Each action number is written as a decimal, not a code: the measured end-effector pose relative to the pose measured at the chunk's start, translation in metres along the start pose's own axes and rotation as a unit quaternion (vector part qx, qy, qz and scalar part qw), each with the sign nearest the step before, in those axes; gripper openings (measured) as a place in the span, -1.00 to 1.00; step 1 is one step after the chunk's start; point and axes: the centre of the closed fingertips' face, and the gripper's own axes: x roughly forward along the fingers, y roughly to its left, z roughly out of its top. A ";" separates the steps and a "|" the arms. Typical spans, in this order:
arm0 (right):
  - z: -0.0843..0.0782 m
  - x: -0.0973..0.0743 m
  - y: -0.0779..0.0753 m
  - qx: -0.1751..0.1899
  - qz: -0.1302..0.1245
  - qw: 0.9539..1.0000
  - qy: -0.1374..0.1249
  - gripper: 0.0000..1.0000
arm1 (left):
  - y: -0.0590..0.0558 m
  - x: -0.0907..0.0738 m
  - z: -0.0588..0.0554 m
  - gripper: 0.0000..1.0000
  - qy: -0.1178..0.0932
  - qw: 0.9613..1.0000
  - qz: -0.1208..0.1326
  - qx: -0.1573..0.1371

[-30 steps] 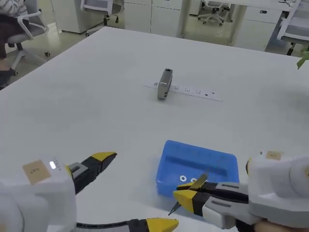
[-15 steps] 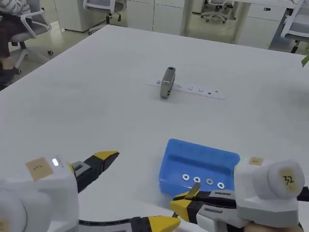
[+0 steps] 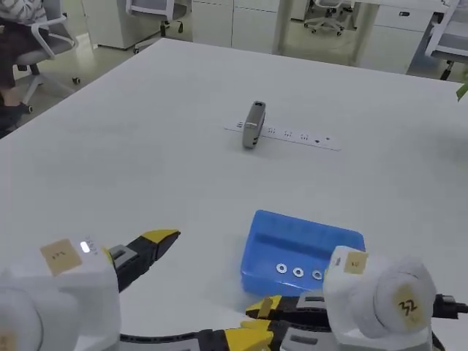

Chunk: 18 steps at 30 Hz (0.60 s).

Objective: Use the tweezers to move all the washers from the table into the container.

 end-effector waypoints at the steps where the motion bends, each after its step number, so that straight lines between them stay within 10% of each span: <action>1: -0.001 0.000 0.001 -0.005 0.001 1.000 0.002 -0.93 | 0.000 0.000 0.000 0.90 0.000 1.000 0.000 0.000; 18: 0.014 -0.008 -0.010 -0.013 -0.015 1.000 -0.012 -0.95 | -0.001 0.000 0.000 0.89 -0.001 1.000 -0.003 0.003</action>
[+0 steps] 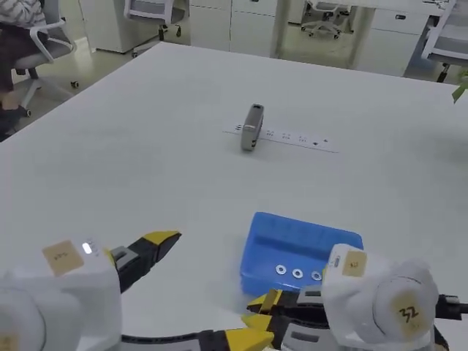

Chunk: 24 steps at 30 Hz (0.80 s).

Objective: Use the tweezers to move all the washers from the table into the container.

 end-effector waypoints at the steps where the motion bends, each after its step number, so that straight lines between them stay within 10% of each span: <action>1: 0.003 -0.001 -0.001 0.000 -0.002 1.000 -0.003 -0.95 | 0.000 0.000 0.000 0.89 0.000 1.000 0.000 0.000; 14: 0.031 -0.023 -0.023 0.011 -0.034 0.999 -0.040 -0.95 | -0.001 0.000 0.000 0.88 0.001 1.000 -0.001 0.001; 24: 0.048 -0.034 -0.054 0.122 -0.056 0.986 -0.103 -0.95 | -0.002 0.000 0.000 0.88 0.001 1.000 -0.004 0.000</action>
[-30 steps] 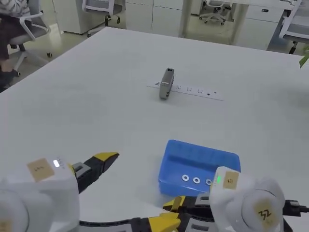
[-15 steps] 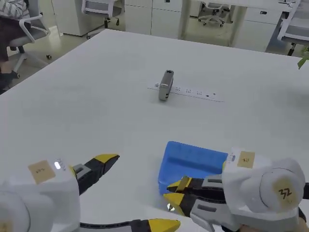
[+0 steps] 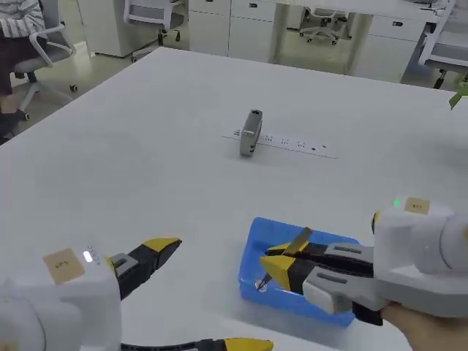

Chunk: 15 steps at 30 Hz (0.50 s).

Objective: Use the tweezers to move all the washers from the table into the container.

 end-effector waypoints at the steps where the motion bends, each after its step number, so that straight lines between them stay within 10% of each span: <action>1: 0.000 0.001 -0.003 0.010 -0.004 1.000 -0.001 -0.94 | 0.000 0.000 0.000 0.88 -0.001 1.000 -0.001 0.000; 15: -0.006 0.018 -0.042 0.076 -0.027 0.997 0.003 -0.94 | 0.000 0.000 0.000 0.87 0.000 1.000 -0.003 0.000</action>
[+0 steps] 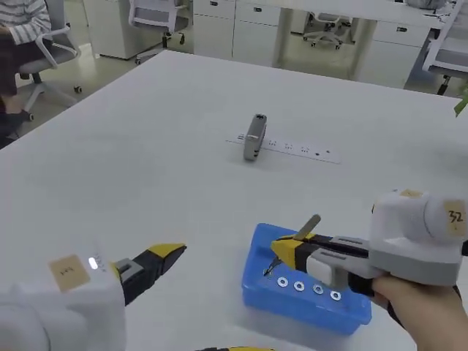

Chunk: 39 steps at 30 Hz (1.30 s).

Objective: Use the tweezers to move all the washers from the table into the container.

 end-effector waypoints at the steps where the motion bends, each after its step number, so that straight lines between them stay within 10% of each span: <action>1: -0.001 0.001 -0.002 0.001 -0.002 1.000 0.002 -0.94 | 0.000 0.000 0.000 0.87 0.000 1.000 0.000 0.000; 20: -0.026 0.028 -0.027 -0.058 -0.006 0.997 0.057 -0.94 | -0.001 0.000 -0.002 0.86 0.005 1.000 -0.001 0.004; 39: -0.032 0.037 -0.020 -0.081 0.011 0.994 0.073 -0.93 | 0.002 -0.001 -0.002 0.82 0.005 1.000 -0.002 -0.013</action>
